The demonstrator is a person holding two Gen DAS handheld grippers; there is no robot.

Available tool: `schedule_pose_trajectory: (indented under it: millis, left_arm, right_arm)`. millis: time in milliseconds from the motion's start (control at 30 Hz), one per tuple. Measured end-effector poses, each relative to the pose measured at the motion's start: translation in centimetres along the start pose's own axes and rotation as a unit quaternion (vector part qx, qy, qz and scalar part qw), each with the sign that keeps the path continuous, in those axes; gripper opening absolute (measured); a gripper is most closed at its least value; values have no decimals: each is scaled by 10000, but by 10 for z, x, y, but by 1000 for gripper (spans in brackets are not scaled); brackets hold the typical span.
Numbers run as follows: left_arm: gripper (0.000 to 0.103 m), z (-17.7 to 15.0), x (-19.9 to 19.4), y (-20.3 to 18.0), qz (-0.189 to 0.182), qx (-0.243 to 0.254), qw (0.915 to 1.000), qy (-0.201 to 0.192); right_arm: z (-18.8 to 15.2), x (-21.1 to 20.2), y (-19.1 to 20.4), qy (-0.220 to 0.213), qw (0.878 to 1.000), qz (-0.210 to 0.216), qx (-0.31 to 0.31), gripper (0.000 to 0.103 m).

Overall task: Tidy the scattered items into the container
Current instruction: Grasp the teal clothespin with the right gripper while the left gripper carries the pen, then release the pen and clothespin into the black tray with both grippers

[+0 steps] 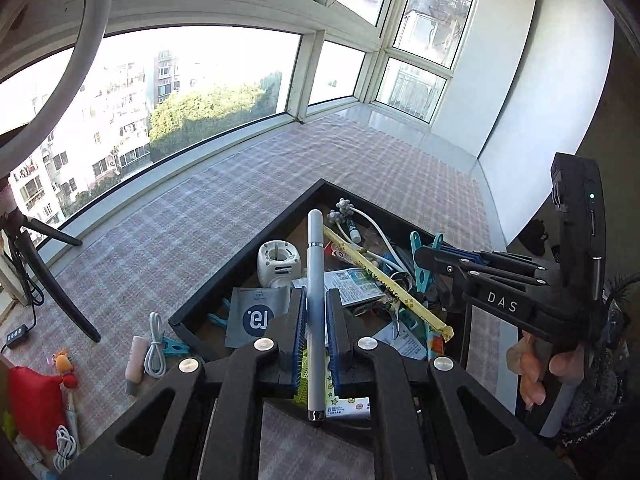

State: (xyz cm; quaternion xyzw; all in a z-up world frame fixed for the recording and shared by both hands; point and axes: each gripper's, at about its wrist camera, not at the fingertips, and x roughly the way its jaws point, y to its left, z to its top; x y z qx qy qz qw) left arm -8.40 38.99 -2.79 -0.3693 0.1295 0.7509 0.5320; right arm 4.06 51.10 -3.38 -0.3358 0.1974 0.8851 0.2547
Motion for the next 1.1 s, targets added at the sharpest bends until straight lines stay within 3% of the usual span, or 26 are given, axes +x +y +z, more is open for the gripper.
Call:
schedule_pose_trajectory:
  millis: [67, 100, 133, 267, 600, 733, 867, 1000, 1100]
  left_arm:
    - [66, 5, 6, -5, 40, -54, 10000, -25]
    - [63, 6, 6, -6, -5, -95, 9999, -70]
    - [63, 6, 6, -7, -26, -112, 9999, -75]
    - [63, 2, 5, -3, 31, -120, 9999, -38]
    - [63, -29, -25, 44, 327, -368, 9988, 34]
    - [63, -62, -48, 87, 864, -311, 9956, 188]
    - [58, -102, -76, 153, 1454, -618, 9864, 461]
    - [56, -137, -102, 212, 1839, -1054, 9748, 696]
    - [55, -156, -111, 239, 1927, -1153, 9705, 882]
  right_arm:
    - [3, -4, -12, -91, 9998, -161, 89, 49]
    - [5, -6, -18, -136, 9995, -241, 134, 73]
    - [7, -8, -25, -181, 9992, -321, 178, 76]
    - [10, -13, -35, -250, 9983, -485, 217, 76]
    - [4, -4, 4, -104, 9997, -141, -143, 76]
    - [-2, 1, 19, 6, 9995, 69, -295, 76]
    - [-10, 11, 41, 159, 9980, 366, -483, 76]
    - [-21, 25, 81, 338, 9926, 734, -911, 76]
    - [-29, 38, 120, 527, 9833, 1040, -1396, 75]
